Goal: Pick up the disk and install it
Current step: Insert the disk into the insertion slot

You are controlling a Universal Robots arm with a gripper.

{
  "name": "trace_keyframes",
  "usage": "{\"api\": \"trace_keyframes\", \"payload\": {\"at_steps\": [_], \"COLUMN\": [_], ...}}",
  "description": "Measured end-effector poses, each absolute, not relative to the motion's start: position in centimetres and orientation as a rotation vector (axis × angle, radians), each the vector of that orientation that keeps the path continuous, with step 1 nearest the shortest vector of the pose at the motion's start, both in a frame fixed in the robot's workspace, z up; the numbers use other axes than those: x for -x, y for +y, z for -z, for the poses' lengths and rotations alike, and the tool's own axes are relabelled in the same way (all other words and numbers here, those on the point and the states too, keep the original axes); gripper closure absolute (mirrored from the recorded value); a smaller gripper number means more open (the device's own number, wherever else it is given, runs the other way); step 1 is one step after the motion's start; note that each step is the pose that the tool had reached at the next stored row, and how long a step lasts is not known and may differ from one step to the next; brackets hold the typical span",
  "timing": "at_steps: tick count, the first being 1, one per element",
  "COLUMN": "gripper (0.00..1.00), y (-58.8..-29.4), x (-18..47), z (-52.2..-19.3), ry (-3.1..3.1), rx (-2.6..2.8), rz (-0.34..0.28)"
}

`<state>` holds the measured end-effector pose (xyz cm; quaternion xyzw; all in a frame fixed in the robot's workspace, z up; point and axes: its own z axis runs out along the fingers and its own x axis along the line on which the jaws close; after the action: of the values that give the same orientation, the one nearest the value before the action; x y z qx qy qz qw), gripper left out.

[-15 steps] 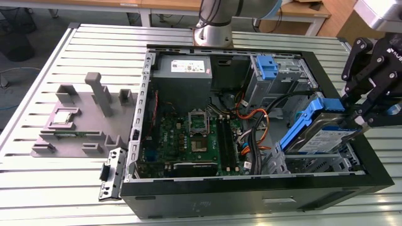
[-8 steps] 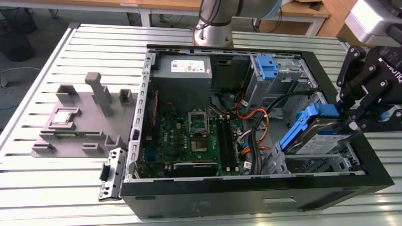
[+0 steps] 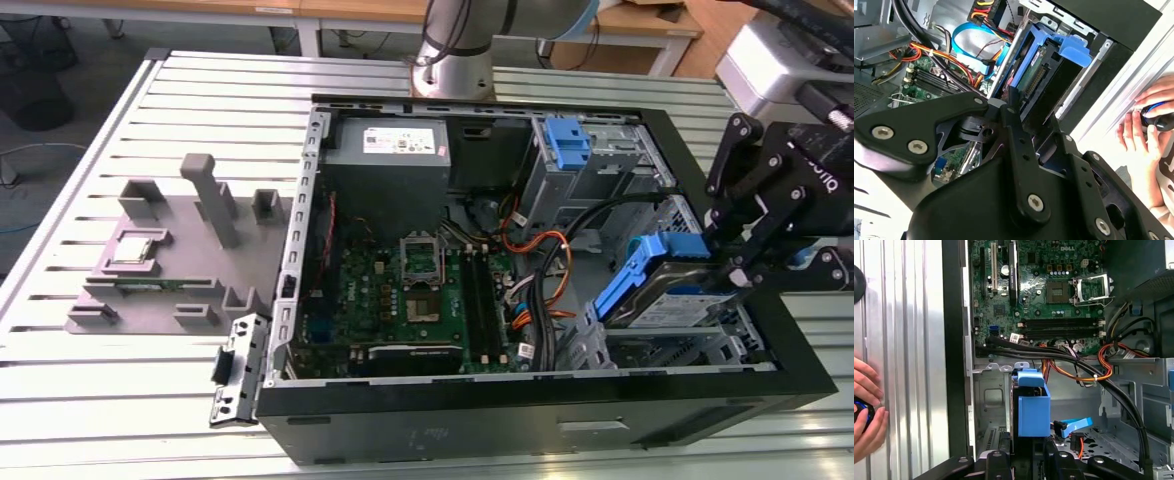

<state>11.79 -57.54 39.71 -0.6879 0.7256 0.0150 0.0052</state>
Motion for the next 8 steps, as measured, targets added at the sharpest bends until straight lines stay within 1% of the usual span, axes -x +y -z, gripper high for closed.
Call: {"api": "trace_keyframes", "payload": {"at_steps": [8], "gripper": [0.64], "y": [-57.55], "x": [-11.79], "z": [-39.67], "ry": [2.272], "rx": [2.154], "rz": [-0.047]}}
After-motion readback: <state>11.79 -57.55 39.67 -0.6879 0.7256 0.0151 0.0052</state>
